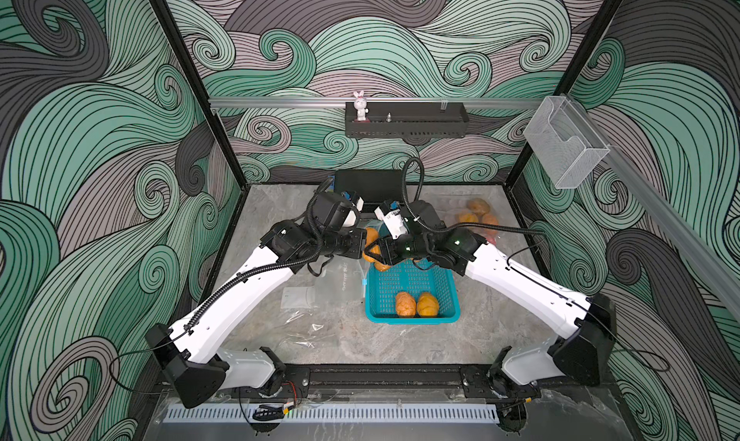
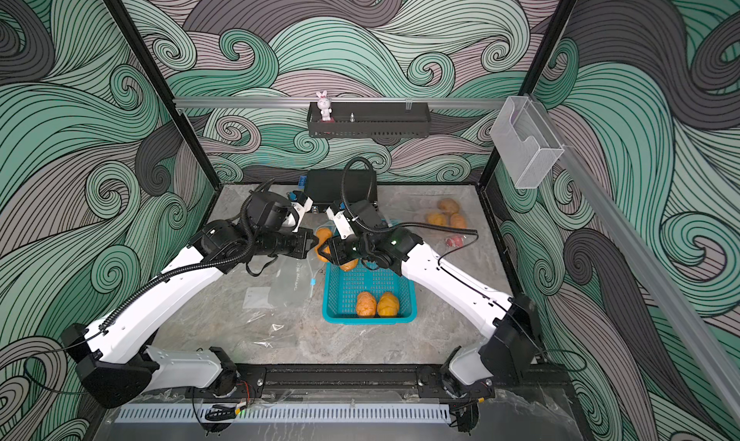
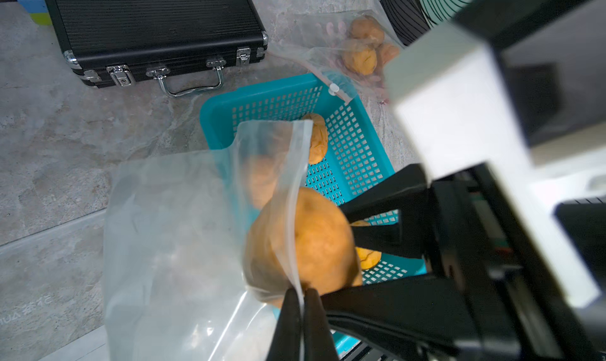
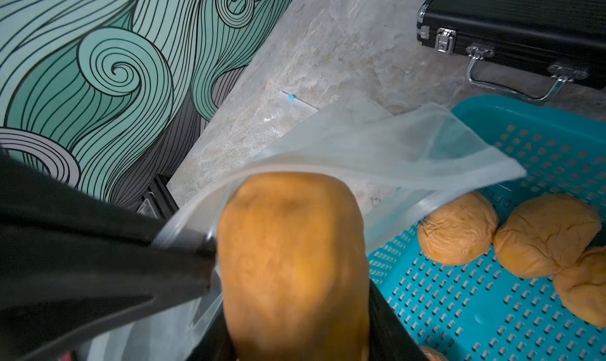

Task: Put the potatoes into a zipper bag and zip it
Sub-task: Place the potato into the zipper food storage bag.

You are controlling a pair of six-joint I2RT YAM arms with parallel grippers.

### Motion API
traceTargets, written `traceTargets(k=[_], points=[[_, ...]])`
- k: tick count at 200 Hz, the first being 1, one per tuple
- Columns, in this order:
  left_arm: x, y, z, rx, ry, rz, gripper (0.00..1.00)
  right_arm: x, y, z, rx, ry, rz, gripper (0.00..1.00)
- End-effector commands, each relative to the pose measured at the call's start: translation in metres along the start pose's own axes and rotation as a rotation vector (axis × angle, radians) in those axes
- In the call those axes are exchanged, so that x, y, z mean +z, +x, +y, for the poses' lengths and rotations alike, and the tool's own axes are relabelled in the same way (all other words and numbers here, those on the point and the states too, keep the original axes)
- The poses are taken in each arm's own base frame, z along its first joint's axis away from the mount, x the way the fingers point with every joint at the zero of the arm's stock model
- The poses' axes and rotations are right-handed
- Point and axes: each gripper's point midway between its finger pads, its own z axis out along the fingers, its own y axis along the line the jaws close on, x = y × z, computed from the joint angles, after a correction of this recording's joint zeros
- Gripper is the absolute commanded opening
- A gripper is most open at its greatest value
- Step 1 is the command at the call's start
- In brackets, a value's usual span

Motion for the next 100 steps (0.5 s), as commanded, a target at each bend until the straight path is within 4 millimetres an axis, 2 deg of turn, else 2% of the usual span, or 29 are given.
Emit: traceTargets(k=[1, 26, 70, 100], points=[[-0.002, -0.012, -0.006, 0.007, 0.016, -0.034, 0.0, -0.002, 0.011, 0.009, 0.009, -0.037, 0.088, 0.45], [0.001, -0.006, -0.005, 0.007, 0.023, -0.018, 0.0, -0.003, 0.013, 0.004, 0.063, -0.011, 0.132, 0.46], [0.012, 0.006, -0.003, 0.014, 0.031, 0.02, 0.0, -0.012, -0.002, 0.003, 0.207, -0.082, 0.128, 0.52], [0.019, 0.013, -0.004, 0.005, 0.047, 0.048, 0.0, -0.015, -0.005, 0.0, 0.299, -0.139, 0.137, 0.61]])
